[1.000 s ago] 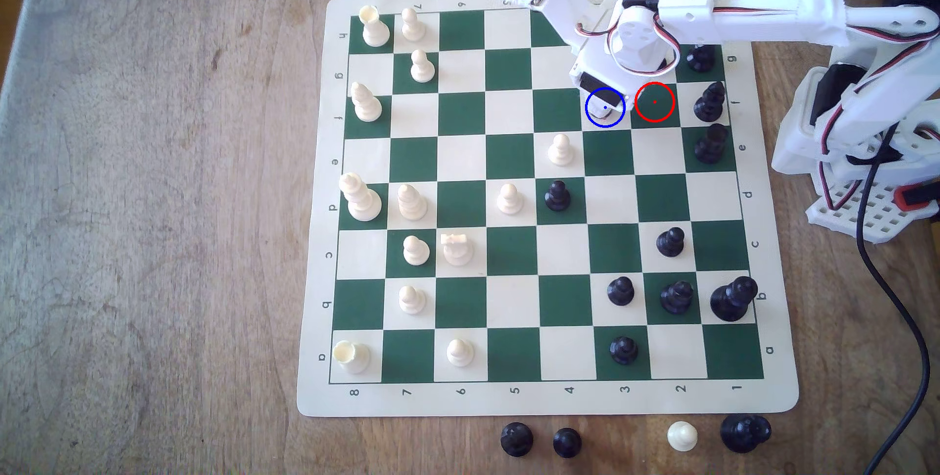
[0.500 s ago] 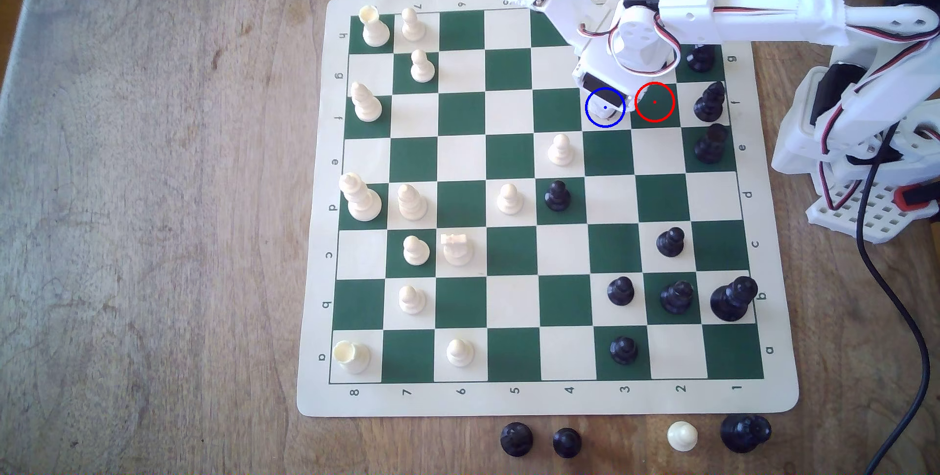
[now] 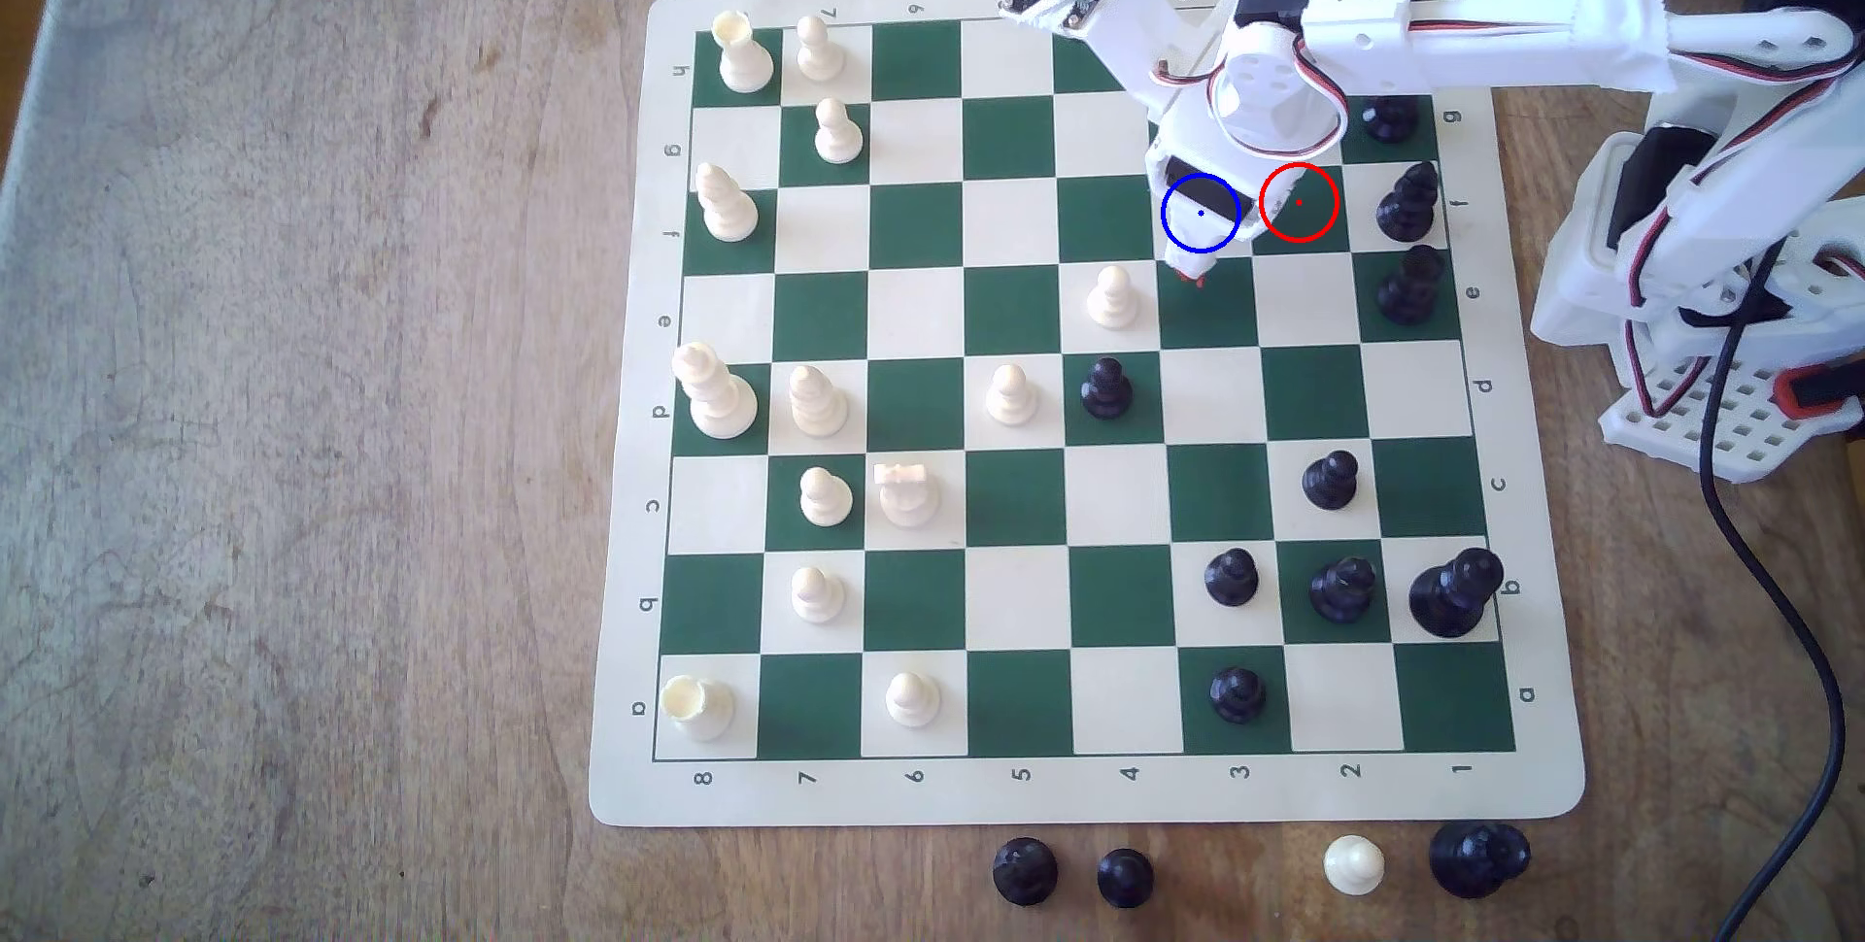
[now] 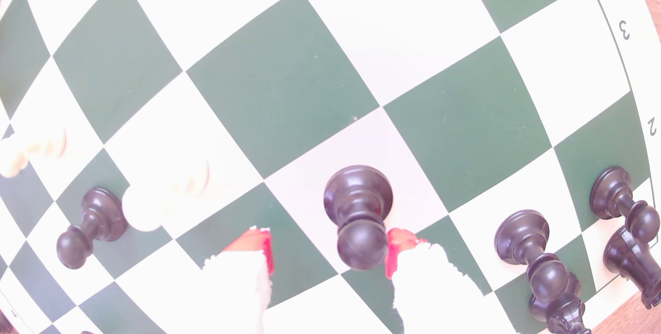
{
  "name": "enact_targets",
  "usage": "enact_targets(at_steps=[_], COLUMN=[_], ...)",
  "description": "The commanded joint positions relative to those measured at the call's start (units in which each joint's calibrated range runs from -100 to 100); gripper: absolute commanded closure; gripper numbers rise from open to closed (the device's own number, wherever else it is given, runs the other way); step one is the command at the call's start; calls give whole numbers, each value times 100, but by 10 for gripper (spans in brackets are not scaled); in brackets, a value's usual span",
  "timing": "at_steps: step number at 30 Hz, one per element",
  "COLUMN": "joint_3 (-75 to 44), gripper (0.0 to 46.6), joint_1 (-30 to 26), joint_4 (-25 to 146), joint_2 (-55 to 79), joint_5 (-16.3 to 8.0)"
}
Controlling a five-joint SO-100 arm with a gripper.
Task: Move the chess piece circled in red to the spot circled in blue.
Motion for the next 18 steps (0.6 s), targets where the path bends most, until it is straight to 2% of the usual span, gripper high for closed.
enact_targets(at_steps=[1, 9, 18], joint_3=[-44, 146, 1017], gripper=[276, 257, 250], joint_1=[35, 105, 12], joint_4=[111, 749, 1216], joint_2=[-345, -1397, -2976], joint_5=[39, 147, 166])
